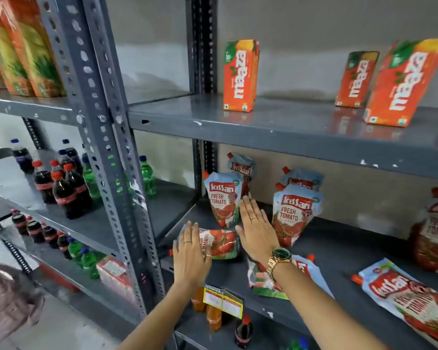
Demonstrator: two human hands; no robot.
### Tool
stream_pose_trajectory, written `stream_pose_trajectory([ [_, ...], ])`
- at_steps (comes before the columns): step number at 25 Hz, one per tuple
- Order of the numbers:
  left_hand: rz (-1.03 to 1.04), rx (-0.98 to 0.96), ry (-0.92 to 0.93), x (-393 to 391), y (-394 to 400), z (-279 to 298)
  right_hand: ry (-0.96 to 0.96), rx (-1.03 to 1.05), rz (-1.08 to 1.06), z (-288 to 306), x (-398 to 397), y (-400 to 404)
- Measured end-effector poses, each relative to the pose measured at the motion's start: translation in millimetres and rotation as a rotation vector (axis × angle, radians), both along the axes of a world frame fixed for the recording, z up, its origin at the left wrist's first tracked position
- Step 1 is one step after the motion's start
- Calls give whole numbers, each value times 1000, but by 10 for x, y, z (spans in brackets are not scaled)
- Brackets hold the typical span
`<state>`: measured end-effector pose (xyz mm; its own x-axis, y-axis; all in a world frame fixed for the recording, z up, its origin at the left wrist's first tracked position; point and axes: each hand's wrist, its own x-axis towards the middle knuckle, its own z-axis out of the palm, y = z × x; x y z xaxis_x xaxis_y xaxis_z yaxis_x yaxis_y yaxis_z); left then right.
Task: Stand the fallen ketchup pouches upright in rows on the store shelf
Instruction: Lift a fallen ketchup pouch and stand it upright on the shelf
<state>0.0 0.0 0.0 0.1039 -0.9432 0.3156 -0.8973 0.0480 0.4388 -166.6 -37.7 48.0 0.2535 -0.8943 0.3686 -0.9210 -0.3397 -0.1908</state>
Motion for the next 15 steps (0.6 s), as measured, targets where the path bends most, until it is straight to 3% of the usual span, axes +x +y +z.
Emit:
stream_pose_trajectory([
  [2, 91, 153, 346, -97, -16, -71, -27, 126, 14, -67, 75, -138],
  [7, 367, 175, 977, -361, -96, -284, 121, 412, 57, -267, 142, -392],
  [12, 480, 186, 1008, -210, -266, -105, 46, 377, 55, -165, 240, -328],
  [15, 509, 246, 1053, 13, -364, -23, -49, 523, 77, -143, 304, -250],
])
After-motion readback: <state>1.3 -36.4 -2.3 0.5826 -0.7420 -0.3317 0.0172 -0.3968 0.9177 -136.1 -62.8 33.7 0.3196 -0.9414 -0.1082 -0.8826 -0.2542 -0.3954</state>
